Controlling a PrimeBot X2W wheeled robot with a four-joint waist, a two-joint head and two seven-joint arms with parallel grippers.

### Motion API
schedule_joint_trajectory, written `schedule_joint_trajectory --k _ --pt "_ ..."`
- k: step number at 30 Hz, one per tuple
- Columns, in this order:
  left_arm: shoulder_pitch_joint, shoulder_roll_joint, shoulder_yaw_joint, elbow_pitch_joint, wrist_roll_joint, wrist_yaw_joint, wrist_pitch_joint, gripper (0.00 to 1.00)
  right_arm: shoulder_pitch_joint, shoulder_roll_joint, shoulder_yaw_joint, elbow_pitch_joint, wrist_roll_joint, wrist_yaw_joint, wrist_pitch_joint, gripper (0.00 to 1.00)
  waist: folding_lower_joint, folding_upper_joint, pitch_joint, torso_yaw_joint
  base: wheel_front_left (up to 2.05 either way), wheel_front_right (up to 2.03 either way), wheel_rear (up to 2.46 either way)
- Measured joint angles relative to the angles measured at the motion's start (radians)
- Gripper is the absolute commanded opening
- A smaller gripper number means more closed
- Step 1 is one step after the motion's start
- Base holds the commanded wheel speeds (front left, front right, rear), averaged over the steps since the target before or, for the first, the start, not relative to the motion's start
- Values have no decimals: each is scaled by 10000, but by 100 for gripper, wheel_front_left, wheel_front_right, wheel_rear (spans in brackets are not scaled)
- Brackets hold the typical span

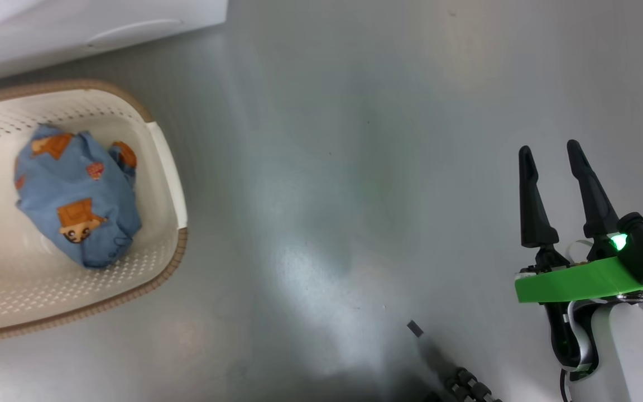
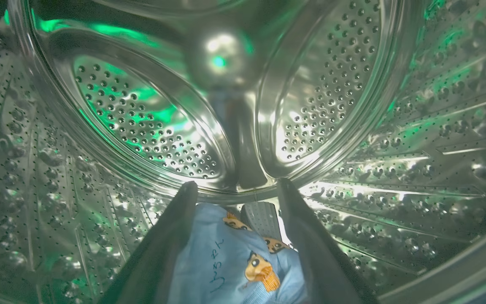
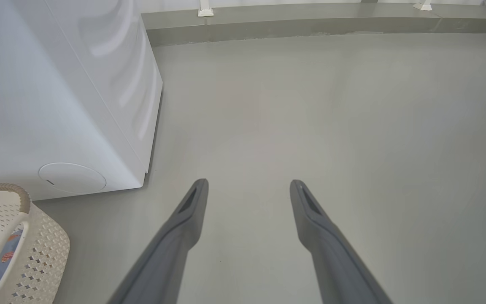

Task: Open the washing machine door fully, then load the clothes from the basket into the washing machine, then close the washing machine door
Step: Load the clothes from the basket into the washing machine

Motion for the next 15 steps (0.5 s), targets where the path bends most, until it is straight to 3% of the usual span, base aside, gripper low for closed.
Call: schedule_joint_trajectory --k 15 --pt "3692 -1271 136 -17 -836 2 -1137 100 284 -6 -667 186 -570 0 2 100 -1 0 -1502 610 0 0 0"
